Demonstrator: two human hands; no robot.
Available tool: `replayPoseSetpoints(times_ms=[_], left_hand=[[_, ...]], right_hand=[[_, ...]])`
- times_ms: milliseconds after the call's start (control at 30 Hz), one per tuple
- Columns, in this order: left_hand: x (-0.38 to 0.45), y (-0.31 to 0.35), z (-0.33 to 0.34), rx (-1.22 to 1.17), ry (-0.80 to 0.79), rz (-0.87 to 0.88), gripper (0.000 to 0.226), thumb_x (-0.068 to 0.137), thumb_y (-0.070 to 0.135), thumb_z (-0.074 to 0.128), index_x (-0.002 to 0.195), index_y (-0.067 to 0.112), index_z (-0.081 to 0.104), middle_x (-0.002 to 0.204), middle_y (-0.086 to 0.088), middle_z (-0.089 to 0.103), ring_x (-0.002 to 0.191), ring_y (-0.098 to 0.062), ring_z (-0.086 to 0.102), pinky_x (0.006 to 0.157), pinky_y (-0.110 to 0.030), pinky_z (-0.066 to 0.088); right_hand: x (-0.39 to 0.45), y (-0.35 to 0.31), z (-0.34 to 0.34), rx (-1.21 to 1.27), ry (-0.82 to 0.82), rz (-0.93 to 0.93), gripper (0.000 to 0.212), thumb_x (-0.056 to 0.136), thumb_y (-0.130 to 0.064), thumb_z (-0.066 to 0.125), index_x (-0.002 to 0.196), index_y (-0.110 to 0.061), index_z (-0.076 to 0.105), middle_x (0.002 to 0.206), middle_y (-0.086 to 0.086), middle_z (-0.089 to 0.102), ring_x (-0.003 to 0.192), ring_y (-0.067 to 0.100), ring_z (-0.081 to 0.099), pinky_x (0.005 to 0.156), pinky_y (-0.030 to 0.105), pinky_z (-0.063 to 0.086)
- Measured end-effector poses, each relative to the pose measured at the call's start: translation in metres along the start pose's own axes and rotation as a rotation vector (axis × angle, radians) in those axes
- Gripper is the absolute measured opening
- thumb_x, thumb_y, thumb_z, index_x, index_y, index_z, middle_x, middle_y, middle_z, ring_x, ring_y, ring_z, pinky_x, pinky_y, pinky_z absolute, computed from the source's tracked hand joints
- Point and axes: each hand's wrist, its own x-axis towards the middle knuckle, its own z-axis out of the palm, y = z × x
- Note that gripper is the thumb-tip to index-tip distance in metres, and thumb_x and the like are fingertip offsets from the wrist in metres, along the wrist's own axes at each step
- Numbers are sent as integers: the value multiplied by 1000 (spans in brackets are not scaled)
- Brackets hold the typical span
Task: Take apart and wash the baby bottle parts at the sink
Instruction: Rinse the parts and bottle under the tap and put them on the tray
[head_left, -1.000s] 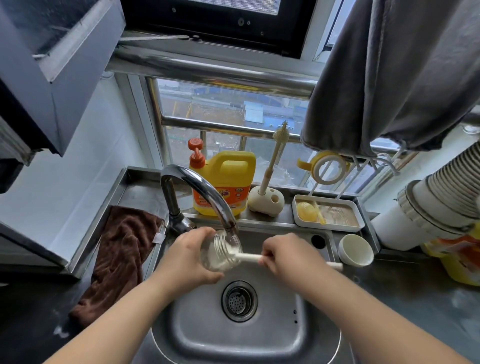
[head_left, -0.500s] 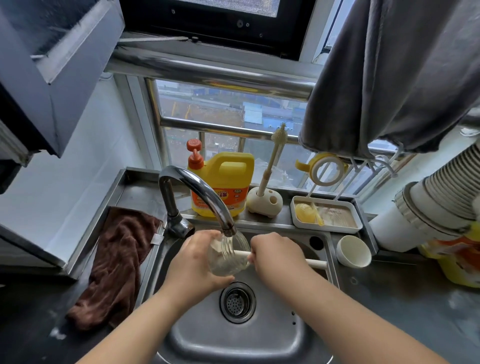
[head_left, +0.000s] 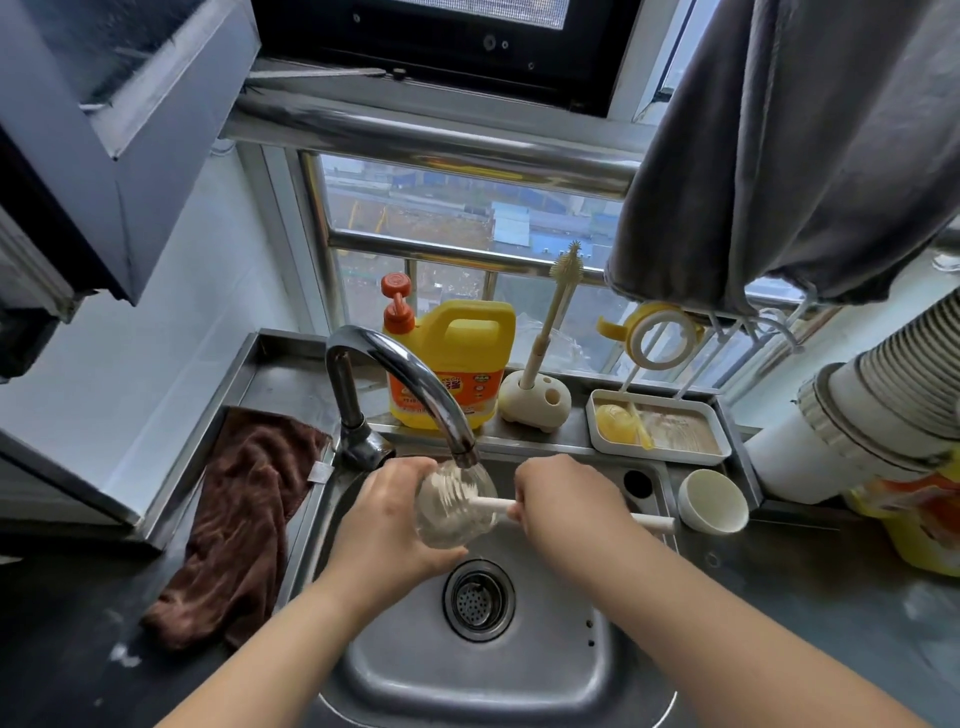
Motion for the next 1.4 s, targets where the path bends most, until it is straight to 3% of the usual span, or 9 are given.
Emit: replayPoseSetpoints(times_ms=[67,300,467,600,733,833,900,1067,1400], left_hand=[[0,4,1,15,-25,24,80,53,39,88,122,26,49,113,22,42,109,0,40,87,-14,32],[4,7,2,56,36,75,79,48,36,89,114,29,46,110,12,49,104,-11,45,83,-26,43],[3,-2,-2,42,82,51,81,48,32,91,118,16,52,111,7,48,106,-16,45,91,-29,41],[-2,7,4,-8,45,-13,91,61,50,77,134,11,41,130,1,33,123,-15,28,105,-28,22],[-8,5,0,-111,-94,-17,70,81,42,62,141,25,29,137,21,8,136,-10,13,115,-29,16],[0,-1,-13,-70,-200,14,64,83,31,69,136,33,32,149,14,16,142,-7,11,111,-20,12],[12,-3,-22,65,-267,31,74,75,37,76,136,29,35,142,9,35,136,-12,27,107,-17,20],[25,-7,-23,251,-358,4,100,57,53,82,140,26,34,127,9,34,120,-11,32,103,-21,32],[10,-6,-8,-77,-147,-111,73,52,40,89,109,30,44,105,13,49,100,-6,50,79,-9,36]], right_hand=[[-1,-3,5,5,4,-20,18,91,-15,58,109,-17,61,107,8,61,97,29,58,72,31,41],[6,3,2,30,7,-22,13,90,-22,60,101,-16,64,75,2,49,73,24,49,67,29,41],[3,12,-1,114,27,-55,17,90,-28,60,98,-13,66,80,3,55,72,22,53,62,27,42],[-3,1,0,129,75,-157,23,94,-35,55,99,-16,66,95,5,65,88,25,62,72,30,48],[-8,2,8,51,153,-205,24,97,-34,48,103,-18,64,102,6,66,96,28,60,73,32,43],[-11,5,15,1,219,-247,17,97,-30,47,102,-20,61,103,4,63,98,29,58,67,31,34],[-14,4,20,-35,245,-289,13,96,-26,48,100,-21,59,103,3,62,97,28,58,65,30,30],[-21,2,22,-129,254,-362,7,93,-17,51,98,-20,56,97,0,59,89,26,57,47,25,14],[-6,7,-3,-80,230,-148,17,96,-20,47,106,-20,60,105,5,60,98,28,56,70,32,36]])
